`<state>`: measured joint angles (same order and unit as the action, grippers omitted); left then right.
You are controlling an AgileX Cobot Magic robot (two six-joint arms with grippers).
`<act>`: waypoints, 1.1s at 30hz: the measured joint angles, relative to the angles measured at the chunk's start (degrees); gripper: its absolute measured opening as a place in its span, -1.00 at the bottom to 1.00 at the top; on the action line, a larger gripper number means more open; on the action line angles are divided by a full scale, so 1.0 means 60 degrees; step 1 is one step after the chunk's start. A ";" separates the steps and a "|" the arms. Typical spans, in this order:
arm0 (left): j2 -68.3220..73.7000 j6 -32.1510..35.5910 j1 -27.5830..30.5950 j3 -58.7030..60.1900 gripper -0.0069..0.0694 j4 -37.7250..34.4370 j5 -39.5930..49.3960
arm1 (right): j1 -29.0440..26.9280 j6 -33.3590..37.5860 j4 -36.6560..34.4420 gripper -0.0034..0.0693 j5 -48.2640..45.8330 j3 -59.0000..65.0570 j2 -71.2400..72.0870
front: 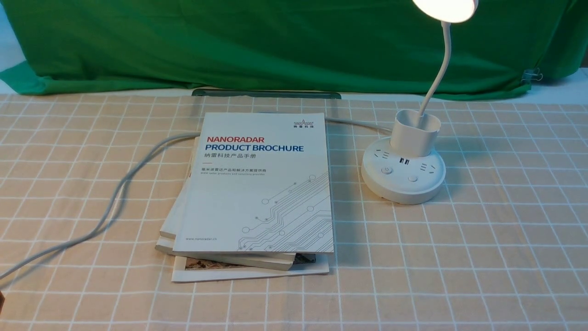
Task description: Turn on the table lamp on the light coffee tablecloth with your hand.
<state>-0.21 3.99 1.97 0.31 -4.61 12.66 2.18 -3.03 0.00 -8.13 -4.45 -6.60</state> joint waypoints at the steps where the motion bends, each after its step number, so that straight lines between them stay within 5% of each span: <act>1: 0.0000 0.0000 0.0000 0.0000 -0.76 0.0000 0.0000 | 0.0000 -0.0065 0.0106 -0.82 0.0000 0.0243 0.0205; 33: 0.0000 0.0000 0.0000 0.0000 -0.76 0.0000 0.0000 | -0.0338 -0.0282 0.0760 -0.82 -0.0761 0.0844 0.1075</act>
<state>-0.21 3.99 1.97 0.31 -4.61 12.66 0.15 -4.72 4.56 -12.70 0.61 -0.16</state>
